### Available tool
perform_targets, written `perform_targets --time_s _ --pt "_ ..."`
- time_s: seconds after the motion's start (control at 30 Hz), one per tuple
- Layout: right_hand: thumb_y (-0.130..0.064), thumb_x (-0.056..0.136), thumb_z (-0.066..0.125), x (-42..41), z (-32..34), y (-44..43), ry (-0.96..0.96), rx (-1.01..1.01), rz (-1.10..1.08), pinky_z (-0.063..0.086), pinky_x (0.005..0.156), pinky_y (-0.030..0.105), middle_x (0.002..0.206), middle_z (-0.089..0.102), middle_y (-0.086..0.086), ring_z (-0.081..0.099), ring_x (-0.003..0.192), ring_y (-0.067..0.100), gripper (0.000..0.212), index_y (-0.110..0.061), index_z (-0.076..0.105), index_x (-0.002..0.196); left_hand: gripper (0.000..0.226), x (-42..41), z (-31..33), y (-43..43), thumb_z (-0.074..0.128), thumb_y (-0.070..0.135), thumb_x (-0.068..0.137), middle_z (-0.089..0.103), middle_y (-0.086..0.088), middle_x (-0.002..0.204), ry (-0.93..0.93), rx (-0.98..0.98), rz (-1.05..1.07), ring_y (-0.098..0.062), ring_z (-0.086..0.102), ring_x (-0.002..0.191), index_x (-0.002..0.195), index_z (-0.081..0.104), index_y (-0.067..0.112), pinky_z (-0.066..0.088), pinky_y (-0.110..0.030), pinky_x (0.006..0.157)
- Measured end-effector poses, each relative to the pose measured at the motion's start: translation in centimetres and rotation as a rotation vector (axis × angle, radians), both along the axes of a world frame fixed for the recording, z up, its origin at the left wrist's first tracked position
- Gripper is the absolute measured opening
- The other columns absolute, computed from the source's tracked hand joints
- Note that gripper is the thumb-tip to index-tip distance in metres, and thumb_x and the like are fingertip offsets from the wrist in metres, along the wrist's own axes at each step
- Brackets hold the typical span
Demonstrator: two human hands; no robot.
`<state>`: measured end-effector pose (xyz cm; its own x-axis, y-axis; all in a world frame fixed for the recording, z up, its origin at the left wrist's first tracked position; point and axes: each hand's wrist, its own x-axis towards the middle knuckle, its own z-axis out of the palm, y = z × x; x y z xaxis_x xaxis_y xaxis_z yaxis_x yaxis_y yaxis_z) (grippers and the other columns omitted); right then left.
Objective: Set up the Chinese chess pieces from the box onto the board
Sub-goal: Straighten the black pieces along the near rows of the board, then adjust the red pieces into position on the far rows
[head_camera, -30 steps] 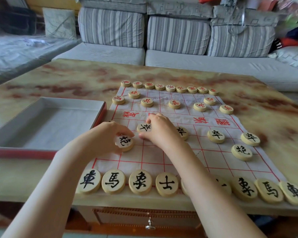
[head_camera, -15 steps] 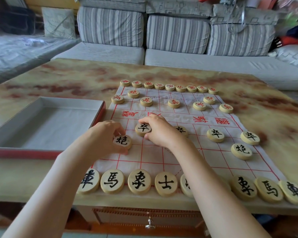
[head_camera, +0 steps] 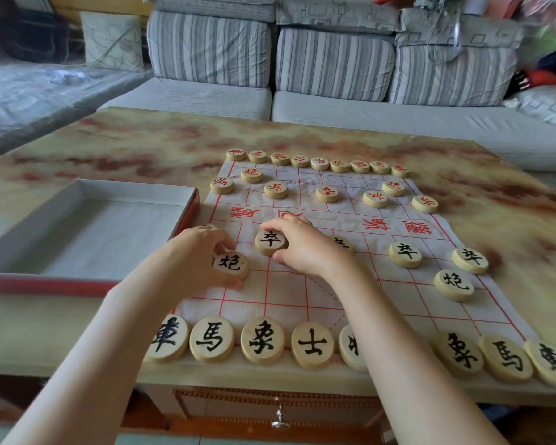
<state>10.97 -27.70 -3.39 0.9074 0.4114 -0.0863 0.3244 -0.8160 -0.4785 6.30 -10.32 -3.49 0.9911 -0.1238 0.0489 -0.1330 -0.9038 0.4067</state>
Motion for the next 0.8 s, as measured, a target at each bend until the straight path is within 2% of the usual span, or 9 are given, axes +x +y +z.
perform_targets --time_s 0.13,0.23,0.3,0.43,0.57,0.7,0.8 --pt "-0.017 0.083 0.066 0.2 0.3 -0.4 0.028 0.014 -0.029 0.035 0.106 0.038 0.145 0.033 0.002 0.032 0.135 0.02 0.068 -0.024 0.034 0.142 0.063 -0.2 1.1 0.3 0.08 0.039 0.061 0.06 0.004 0.103 -0.046 -0.053 0.058 -0.013 0.055 0.088 0.118 0.057 0.024 0.04 -0.021 0.079" --pt "-0.022 0.085 0.064 0.1 1.2 -0.6 -0.028 0.069 -0.033 0.032 0.107 0.034 0.146 0.035 0.002 0.032 0.135 0.017 0.061 -0.025 0.038 0.14 0.039 -0.3 2.3 1.4 0.072 0.032 0.074 0.065 0.001 0.096 -0.167 -0.162 0.154 -0.017 0.06 0.087 0.11 0.063 0.02 0.041 -0.025 0.077" --pt "-0.025 0.085 0.063 -0.3 1.7 -0.3 -0.06 0.137 -0.031 0.033 0.106 0.032 0.147 0.037 0.003 0.034 0.135 0.015 0.057 -0.027 0.042 0.138 0.025 -0.3 2.7 2.2 0.067 0.023 0.08 0.068 0.0 0.095 -0.241 -0.194 0.216 -0.017 0.06 0.085 0.104 0.066 0.018 0.037 -0.022 0.075" --pt "-0.026 0.084 0.065 -1.2 1.9 1.8 -0.05 0.198 0.014 0.036 0.089 0.022 0.136 0.05 -0.002 0.048 0.121 0.013 0.053 -0.024 0.047 0.134 0.02 -0.3 3.1 3.3 0.062 0.014 0.083 0.068 -0.001 0.097 -0.27 -0.186 0.254 -0.02 0.062 0.088 0.102 0.067 0.018 0.039 -0.023 0.076" --pt "-0.026 0.079 0.071 0.2 1.8 5.3 -0.038 0.144 0.045 0.038 0.095 0.028 0.135 0.052 0.003 0.049 0.121 0.017 0.06 -0.019 0.048 0.134 0.021 -0.1 3.1 3.9 0.061 0.014 0.083 0.068 -0.001 0.099 -0.24 -0.213 0.274 -0.019 0.062 0.09 0.104 0.066 0.018 0.039 -0.023 0.076" --pt "-0.025 0.08 0.07 1.5 1.7 7.8 -0.043 0.06 0.122 0.039 0.091 0.028 0.135 0.049 0.003 0.049 0.12 0.018 0.061 -0.019 0.045 0.135 0.021 -0.2 3.3 4.1 0.061 0.015 0.084 0.066 0.002 0.096 -0.222 -0.232 0.256 -0.016 0.061 0.09 0.104 0.066 0.018 0.041 -0.023 0.078" --pt "-0.024 0.079 0.07 2.1 0.6 9.0 -0.055 0.025 0.114 0.041 0.1 0.033 0.133 0.052 0.003 0.05 0.121 0.019 0.059 -0.02 0.048 0.134 0.019 -0.1 3.5 4.3 0.062 0.016 0.083 0.063 0.003 0.09 -0.223 -0.261 0.252 -0.015 0.06 0.086 0.102 0.067 0.016 0.039 -0.022 0.076"
